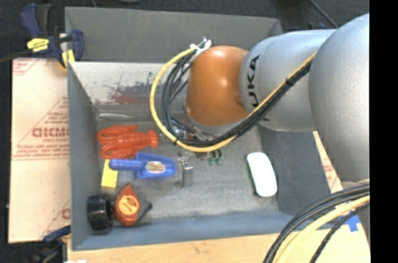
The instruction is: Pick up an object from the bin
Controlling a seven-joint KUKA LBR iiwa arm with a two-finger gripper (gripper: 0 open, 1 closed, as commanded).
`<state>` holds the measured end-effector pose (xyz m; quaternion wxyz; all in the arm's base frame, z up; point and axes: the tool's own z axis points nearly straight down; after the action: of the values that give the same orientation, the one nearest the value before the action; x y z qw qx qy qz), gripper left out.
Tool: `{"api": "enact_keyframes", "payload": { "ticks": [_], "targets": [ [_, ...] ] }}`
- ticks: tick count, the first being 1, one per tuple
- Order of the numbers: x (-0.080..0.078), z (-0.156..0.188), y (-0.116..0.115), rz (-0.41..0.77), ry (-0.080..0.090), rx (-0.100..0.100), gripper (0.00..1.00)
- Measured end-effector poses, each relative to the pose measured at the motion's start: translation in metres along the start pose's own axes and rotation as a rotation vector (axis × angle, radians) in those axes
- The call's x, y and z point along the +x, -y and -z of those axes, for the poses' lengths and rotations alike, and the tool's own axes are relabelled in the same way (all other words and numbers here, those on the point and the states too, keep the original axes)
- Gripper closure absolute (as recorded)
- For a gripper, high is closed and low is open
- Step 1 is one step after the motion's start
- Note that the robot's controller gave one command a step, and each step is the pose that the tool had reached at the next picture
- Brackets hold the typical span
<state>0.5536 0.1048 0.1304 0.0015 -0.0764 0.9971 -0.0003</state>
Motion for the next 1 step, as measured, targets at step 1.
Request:
{"api": "enact_keyframes", "payload": {
  "ticks": [1],
  "targets": [
    [-0.0138,-0.0011,-0.0394,0.056,0.003,-0.004,0.0]
  ]
}}
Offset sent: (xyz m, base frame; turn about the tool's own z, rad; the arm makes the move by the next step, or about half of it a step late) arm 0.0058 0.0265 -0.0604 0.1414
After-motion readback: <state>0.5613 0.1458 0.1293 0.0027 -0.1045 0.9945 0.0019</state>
